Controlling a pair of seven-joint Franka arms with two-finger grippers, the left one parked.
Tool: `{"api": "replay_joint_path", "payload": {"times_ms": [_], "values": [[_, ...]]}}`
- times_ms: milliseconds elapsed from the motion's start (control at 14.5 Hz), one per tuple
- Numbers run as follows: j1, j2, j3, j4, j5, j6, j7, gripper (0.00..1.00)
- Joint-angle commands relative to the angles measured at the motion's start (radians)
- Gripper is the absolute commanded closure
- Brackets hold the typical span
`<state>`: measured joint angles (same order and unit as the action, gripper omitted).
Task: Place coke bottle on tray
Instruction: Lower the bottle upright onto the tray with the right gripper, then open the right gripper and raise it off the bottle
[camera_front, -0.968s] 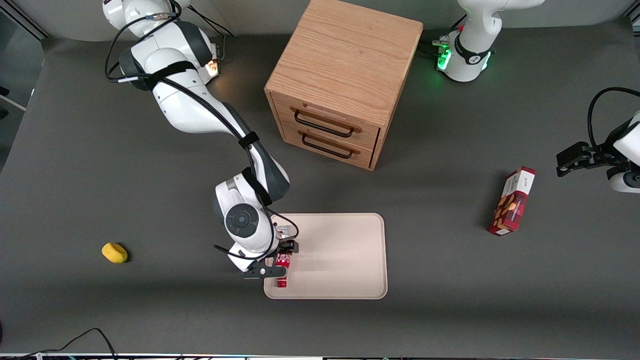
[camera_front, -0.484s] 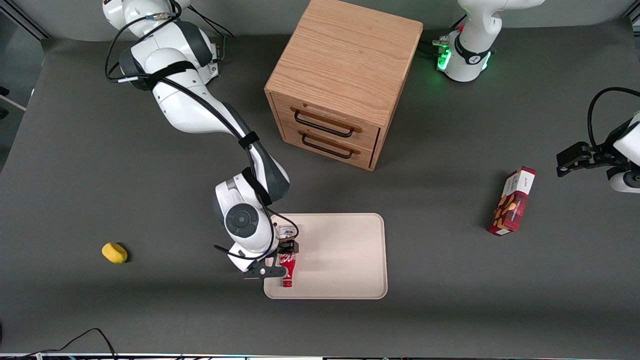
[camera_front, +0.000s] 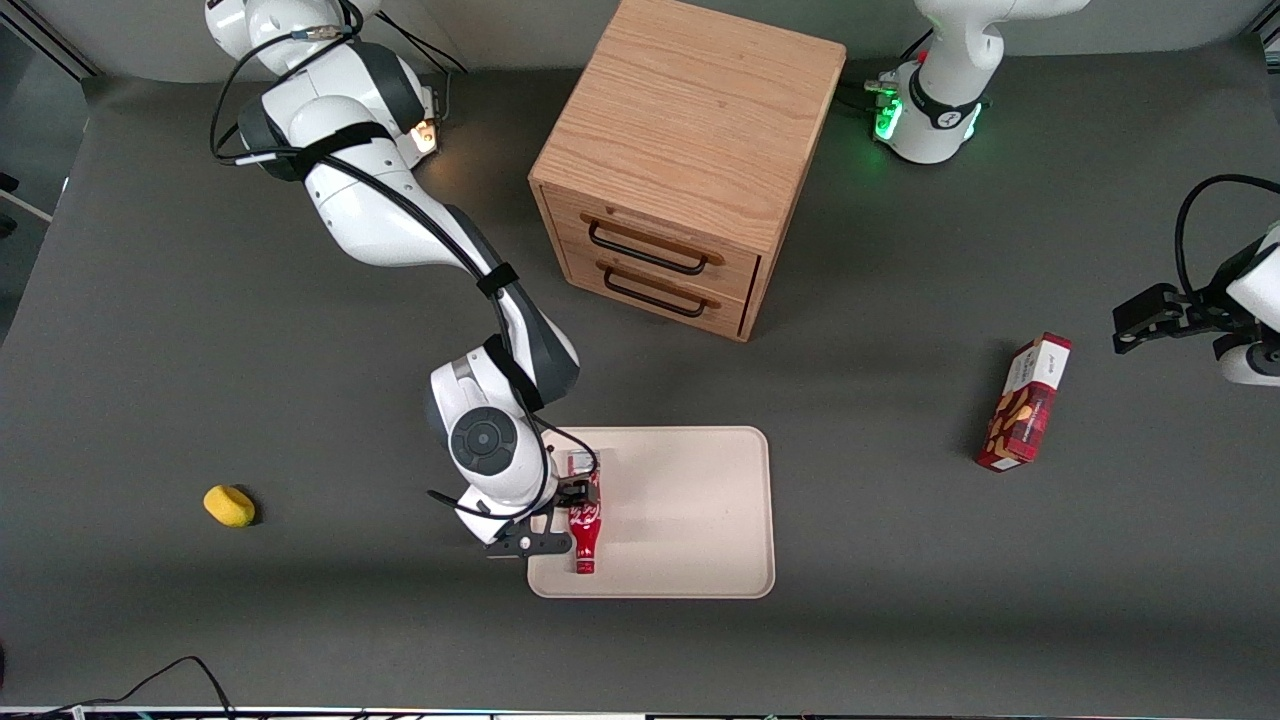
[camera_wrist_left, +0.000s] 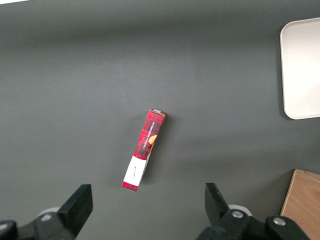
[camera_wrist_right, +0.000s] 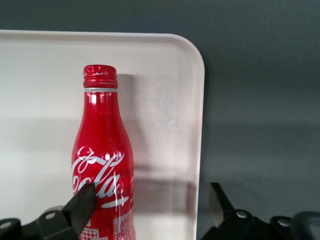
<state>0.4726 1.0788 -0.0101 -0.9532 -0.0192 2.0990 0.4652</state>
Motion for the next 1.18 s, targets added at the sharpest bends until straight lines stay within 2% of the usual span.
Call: {"api": "replay_joint_path", "payload": {"times_ms": [0,484,1106], "values": [[-0.002,0.006,-0.002,0.022,-0.001,-0.01,-0.017,0.0],[-0.012,-0.005,-0.001,0.022,0.002,-0.022,-0.019,0.0],[-0.029,-0.101,0.015,0.018,0.015,-0.24,-0.019,0.0]]}}
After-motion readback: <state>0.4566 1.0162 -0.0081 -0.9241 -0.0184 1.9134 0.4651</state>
